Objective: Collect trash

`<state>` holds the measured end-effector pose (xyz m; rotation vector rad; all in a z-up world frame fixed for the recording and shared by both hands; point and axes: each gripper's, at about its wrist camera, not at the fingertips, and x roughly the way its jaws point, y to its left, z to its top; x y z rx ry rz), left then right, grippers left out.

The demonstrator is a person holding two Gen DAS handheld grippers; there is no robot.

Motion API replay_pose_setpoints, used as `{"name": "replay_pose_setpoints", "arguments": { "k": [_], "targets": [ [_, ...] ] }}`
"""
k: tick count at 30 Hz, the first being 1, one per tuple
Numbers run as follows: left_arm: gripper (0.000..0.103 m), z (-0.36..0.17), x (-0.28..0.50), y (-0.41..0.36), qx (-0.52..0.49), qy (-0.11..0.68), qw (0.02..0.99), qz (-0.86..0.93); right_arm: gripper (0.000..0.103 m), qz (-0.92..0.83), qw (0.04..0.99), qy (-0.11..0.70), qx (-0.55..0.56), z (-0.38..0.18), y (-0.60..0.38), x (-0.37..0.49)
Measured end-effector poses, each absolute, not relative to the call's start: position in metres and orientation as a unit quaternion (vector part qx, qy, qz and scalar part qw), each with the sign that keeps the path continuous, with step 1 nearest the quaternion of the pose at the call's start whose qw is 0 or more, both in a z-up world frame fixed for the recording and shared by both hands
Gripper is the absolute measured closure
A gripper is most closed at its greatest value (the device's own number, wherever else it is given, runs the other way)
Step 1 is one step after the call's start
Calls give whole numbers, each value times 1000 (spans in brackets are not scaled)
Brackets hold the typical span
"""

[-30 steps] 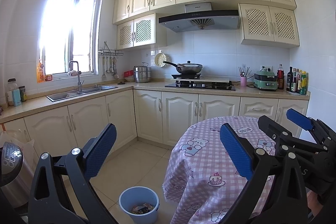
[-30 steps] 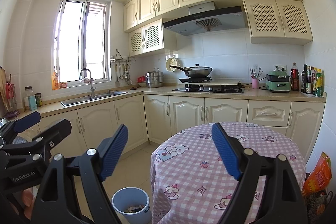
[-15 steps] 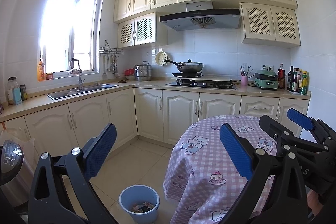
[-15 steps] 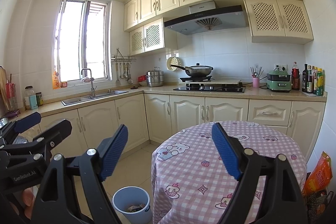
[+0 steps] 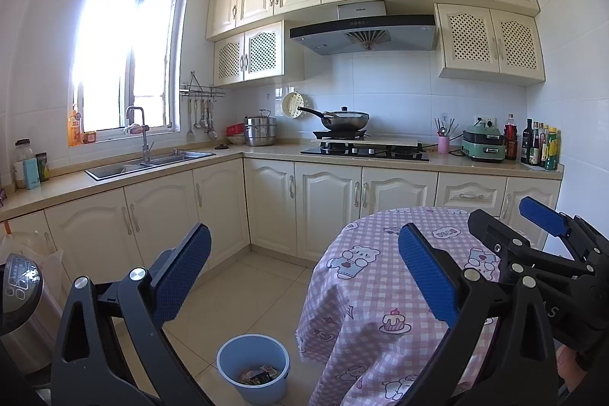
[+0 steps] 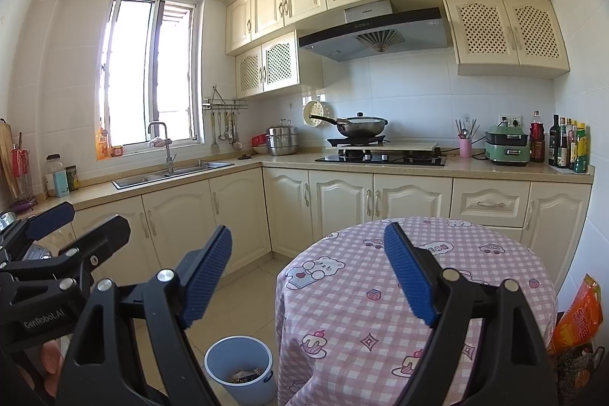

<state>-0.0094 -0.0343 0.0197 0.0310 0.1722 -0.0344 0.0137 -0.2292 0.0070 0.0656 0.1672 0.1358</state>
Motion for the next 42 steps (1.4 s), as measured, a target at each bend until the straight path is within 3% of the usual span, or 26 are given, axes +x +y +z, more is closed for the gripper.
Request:
{"name": "replay_pose_setpoints", "arguments": {
  "k": [42],
  "targets": [
    [8, 7, 18, -13, -5, 117, 993, 1, 21, 100, 988, 115, 13, -2, -203, 51]
  ]
}}
